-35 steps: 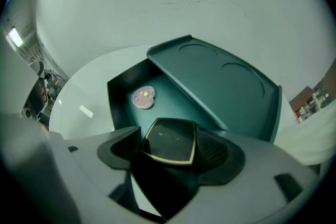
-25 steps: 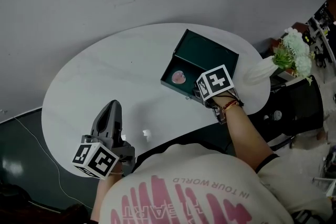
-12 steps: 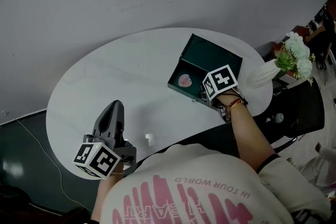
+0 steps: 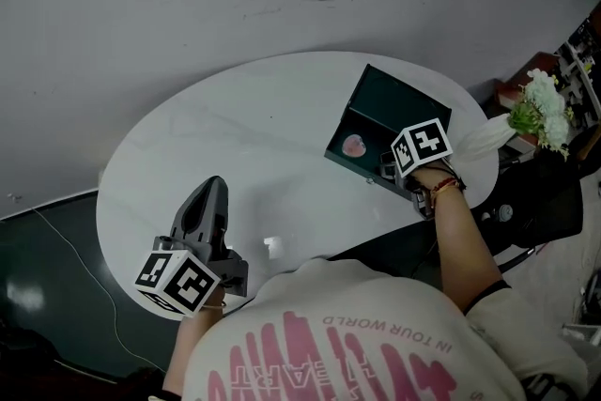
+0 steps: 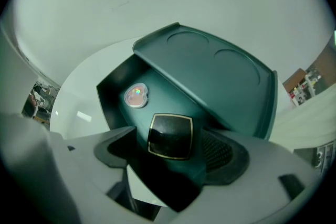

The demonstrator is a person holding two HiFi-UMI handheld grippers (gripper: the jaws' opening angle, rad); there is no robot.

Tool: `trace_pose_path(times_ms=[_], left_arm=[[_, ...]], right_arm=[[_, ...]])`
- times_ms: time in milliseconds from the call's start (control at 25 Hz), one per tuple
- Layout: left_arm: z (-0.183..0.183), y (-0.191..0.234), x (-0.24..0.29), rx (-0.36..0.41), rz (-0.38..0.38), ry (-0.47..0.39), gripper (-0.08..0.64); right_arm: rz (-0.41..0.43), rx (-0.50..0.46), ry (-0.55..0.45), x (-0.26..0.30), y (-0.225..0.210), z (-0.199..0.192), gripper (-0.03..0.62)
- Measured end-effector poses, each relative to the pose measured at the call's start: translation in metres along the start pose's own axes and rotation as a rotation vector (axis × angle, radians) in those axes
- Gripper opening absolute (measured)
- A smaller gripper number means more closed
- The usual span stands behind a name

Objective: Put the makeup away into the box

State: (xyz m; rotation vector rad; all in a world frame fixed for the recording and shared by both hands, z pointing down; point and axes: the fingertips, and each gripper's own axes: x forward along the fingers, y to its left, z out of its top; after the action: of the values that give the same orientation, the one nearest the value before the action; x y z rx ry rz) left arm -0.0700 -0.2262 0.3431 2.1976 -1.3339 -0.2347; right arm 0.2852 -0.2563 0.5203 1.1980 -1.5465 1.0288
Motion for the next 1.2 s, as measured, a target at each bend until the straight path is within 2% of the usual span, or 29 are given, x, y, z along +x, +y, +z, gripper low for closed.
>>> trace_pose_path(times_ms=[80,160,320,400,480,600,800,1000,1200], left_arm=[[0.005,0.006,-0.002,0.001,-0.001,0.003,0.002],[0.009,0.013,-0.005,0.002,0.000,0.004,0.002],[0.014,0.024,-0.017,0.001,-0.019,0.026,0.002],[0.018,0.030,-0.024,0.004,-0.027,0.026,0.002],[0.023,0.039,-0.031,0.006,-0.030,0.023,0.002],[0.027,0.051,-0.042,0.005,-0.020,0.027,0.002],[0.030,0.069,-0.055,0.002,-0.012,0.057,0.002],[0.038,0.084,-0.068,0.010,-0.024,0.057,0.002],[0.047,0.090,-0.079,0.025,-0.028,0.018,0.002]], right_arm=[[0.007,0.024,-0.065,-0.014,0.004,0.012,0.388],[0.047,0.071,-0.180,-0.034,0.016,0.034,0.382],[0.197,0.213,-0.419,-0.072,0.067,0.065,0.347],[0.268,0.259,-0.493,-0.078,0.097,0.076,0.322],[0.314,0.285,-0.524,-0.073,0.126,0.082,0.271],[0.341,0.308,-0.547,-0.063,0.167,0.081,0.178],[0.343,0.261,-0.587,-0.057,0.234,0.083,0.055],[0.457,0.242,-0.660,-0.071,0.301,0.095,-0.002],[0.555,0.208,-0.764,-0.094,0.346,0.097,-0.003]])
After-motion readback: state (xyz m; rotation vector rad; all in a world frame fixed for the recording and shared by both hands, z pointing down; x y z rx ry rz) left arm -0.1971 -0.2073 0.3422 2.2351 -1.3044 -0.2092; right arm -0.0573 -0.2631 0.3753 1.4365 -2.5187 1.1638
